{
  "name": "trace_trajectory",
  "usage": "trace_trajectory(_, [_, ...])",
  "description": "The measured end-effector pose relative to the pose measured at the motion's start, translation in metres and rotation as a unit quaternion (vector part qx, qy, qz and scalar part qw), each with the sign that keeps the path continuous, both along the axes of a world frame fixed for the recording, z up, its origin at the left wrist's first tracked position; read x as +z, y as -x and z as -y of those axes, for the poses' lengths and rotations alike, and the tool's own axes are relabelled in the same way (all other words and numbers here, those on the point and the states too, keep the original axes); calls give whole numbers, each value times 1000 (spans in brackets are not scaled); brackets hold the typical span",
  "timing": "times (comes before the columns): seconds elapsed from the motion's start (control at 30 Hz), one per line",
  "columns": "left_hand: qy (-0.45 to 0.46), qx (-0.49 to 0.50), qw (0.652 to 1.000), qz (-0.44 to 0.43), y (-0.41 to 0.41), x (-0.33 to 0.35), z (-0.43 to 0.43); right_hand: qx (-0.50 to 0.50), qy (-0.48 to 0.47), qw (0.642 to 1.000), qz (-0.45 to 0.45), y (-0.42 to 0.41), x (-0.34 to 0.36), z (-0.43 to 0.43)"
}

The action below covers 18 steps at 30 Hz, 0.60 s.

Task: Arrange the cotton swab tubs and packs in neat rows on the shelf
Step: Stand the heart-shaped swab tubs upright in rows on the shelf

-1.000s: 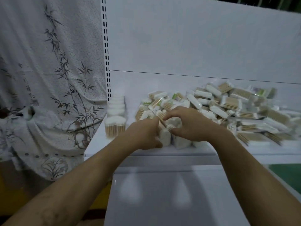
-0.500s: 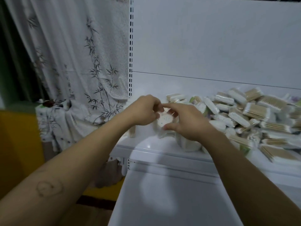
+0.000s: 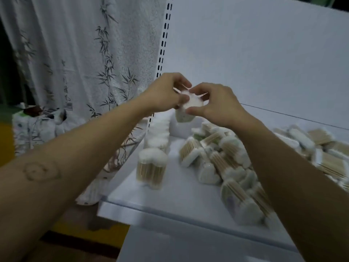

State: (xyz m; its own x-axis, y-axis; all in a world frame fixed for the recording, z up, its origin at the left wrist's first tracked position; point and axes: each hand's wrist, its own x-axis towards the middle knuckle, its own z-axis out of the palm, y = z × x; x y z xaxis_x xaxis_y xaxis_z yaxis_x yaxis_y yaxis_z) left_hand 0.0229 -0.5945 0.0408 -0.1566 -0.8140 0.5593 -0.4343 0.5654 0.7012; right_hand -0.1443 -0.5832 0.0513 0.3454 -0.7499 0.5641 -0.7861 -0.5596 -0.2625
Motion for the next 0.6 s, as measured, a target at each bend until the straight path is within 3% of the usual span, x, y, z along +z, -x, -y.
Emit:
trace_trajectory(0.1, [18, 16, 1000, 20, -9, -12, 33, -24, 3, 998, -50, -20, -6, 30])
trace_trajectory(0.23, [-48, -11, 999, -7, -29, -29, 76, -56, -39, 993, -92, -27, -8, 70])
trace_trajectory(0.33, [-39, 30, 991, 128, -48, -41, 101, -73, -87, 984, -137, -29, -15, 98])
trace_trajectory(0.43, [-32, 37, 958, 282, -58, -50, 117, -94, -131, 969, -185, -31, -24, 122])
trace_trajectory(0.6, [-35, 11, 926, 375, -57, -62, 132, -106, -167, 961, -195, -37, -51, 143])
